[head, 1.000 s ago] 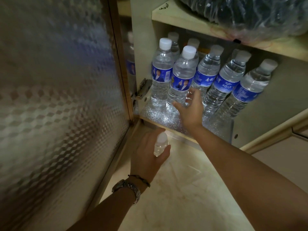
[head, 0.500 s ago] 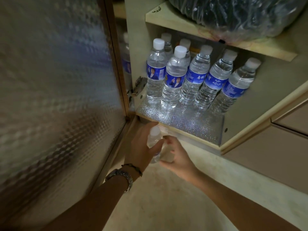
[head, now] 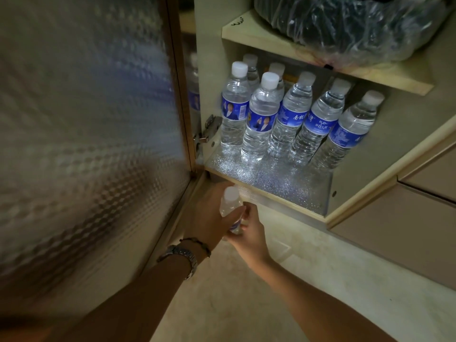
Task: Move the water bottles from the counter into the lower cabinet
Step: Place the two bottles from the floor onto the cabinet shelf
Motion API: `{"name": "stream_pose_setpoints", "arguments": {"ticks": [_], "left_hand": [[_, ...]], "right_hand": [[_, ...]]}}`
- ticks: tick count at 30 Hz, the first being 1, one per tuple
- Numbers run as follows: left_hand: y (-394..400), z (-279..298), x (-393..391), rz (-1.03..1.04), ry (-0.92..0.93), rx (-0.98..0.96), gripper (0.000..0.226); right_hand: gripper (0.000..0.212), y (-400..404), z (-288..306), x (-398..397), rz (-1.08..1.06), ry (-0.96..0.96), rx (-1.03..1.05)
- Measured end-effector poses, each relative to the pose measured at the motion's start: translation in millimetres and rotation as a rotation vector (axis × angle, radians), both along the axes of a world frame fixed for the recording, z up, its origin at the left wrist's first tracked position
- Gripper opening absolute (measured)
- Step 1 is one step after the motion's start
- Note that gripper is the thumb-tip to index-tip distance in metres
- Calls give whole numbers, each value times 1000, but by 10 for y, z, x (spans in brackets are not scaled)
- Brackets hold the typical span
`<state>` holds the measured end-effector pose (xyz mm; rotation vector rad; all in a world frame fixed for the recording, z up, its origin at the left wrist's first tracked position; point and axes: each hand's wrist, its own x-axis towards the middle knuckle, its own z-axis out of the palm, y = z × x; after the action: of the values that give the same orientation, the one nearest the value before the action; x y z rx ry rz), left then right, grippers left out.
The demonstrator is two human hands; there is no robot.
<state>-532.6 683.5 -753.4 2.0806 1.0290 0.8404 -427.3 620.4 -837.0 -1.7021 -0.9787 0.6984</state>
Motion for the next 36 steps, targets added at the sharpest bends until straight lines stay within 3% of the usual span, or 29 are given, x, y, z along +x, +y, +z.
{"name": "stream_pose_setpoints", "arguments": {"ticks": [4, 8, 13, 23, 27, 36], "left_hand": [[-6, 43, -57, -67, 78, 44, 38], [-33, 79, -103, 55, 19, 11, 36], [-11, 32, -130, 83, 126, -23, 59], [-37, 19, -20, 81, 337, 133, 50], [-59, 3, -23, 62, 468, 136, 55], [-126, -63, 13, 76, 473, 3, 38]], "right_hand": [[64, -76, 17, 44, -79, 14, -16], [63, -170, 101, 175, -156, -9, -34], [62, -279, 347, 357, -195, -41, 8], [69, -169, 1103, 806, -313, -74, 255], [72, -70, 1157, 997, -378, -68, 260], [73, 111, 1044, 1138, -439, -119, 170]]}}
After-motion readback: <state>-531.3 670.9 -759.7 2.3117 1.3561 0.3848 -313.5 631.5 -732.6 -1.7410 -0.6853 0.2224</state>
